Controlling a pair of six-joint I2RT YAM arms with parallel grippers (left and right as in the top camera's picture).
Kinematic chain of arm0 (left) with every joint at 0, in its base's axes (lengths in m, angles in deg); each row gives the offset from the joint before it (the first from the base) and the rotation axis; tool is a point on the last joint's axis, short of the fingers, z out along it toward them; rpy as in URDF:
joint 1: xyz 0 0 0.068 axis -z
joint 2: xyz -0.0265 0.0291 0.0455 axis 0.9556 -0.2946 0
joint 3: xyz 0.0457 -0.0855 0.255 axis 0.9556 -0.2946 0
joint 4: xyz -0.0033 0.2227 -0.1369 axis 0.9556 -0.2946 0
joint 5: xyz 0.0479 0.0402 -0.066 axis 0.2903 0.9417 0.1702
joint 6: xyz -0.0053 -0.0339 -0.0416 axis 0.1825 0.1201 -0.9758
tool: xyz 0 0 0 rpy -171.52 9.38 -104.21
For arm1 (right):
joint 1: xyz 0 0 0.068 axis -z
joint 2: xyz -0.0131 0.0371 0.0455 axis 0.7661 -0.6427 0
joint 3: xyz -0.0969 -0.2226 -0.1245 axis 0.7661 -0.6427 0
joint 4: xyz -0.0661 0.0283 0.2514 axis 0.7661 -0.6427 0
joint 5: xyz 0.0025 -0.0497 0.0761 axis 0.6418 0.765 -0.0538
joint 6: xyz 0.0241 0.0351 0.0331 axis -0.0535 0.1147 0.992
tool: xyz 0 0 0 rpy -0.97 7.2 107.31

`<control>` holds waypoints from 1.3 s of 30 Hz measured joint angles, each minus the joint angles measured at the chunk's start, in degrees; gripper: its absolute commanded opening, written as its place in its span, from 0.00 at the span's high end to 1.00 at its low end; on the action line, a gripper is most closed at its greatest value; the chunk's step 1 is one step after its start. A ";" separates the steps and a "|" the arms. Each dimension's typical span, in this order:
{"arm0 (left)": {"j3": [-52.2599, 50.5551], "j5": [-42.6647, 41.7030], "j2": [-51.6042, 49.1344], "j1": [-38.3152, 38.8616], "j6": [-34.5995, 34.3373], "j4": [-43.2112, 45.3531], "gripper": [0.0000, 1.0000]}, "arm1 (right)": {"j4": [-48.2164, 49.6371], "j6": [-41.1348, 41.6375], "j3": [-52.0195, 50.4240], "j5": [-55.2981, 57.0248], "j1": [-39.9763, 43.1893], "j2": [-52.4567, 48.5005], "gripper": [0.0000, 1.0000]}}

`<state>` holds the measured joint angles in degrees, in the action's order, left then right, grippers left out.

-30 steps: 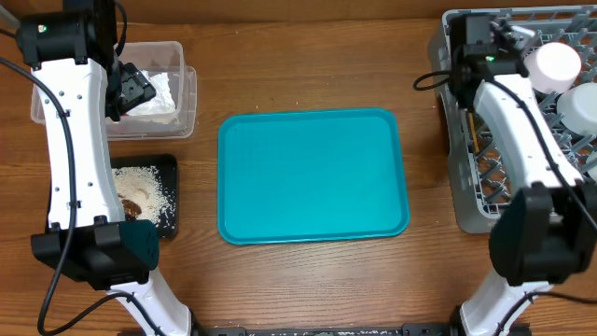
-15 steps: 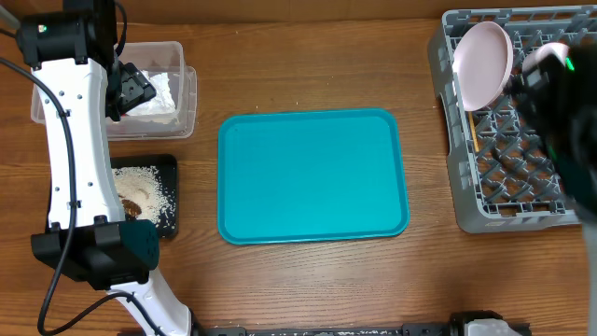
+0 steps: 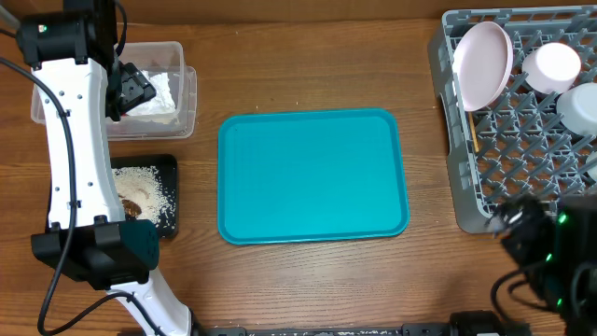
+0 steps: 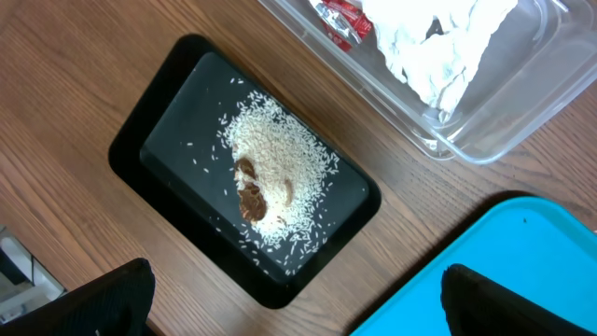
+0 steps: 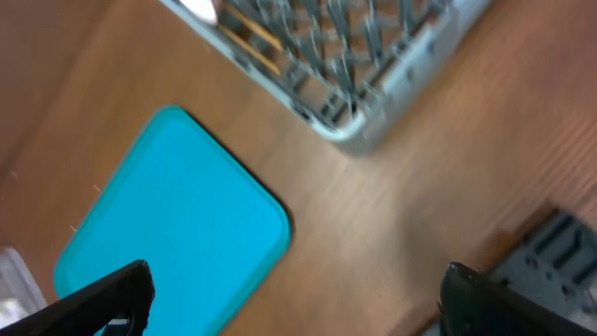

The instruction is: Sort waste into correct bins and load items into the dishwasher

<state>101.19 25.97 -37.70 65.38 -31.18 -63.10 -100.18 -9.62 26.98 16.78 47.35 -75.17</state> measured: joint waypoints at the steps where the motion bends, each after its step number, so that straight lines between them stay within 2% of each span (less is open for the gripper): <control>1: 0.00 0.00 0.00 0.00 0.02 0.00 0.00 | -0.07 0.15 -1.75 -1.01 0.00 0.98 0.00; 7: 0.00 0.00 0.00 0.00 0.00 0.00 0.00 | 0.11 0.42 -7.56 -4.55 0.00 1.40 0.00; 23: 0.00 0.00 0.00 0.00 0.02 0.00 0.00 | 2.01 0.39 -7.98 -5.60 0.00 1.05 0.00; 30: 0.00 0.02 0.00 0.00 0.00 0.00 0.00 | 17.31 -0.68 -14.29 -6.69 0.00 6.01 0.00; 39: 0.00 0.00 0.00 0.00 0.00 0.00 0.00 | 47.82 -11.43 -38.38 -15.37 0.00 27.15 0.00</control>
<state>101.19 25.97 -37.70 65.38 -31.18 -63.10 -52.35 -21.05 -11.40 1.42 47.35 -48.02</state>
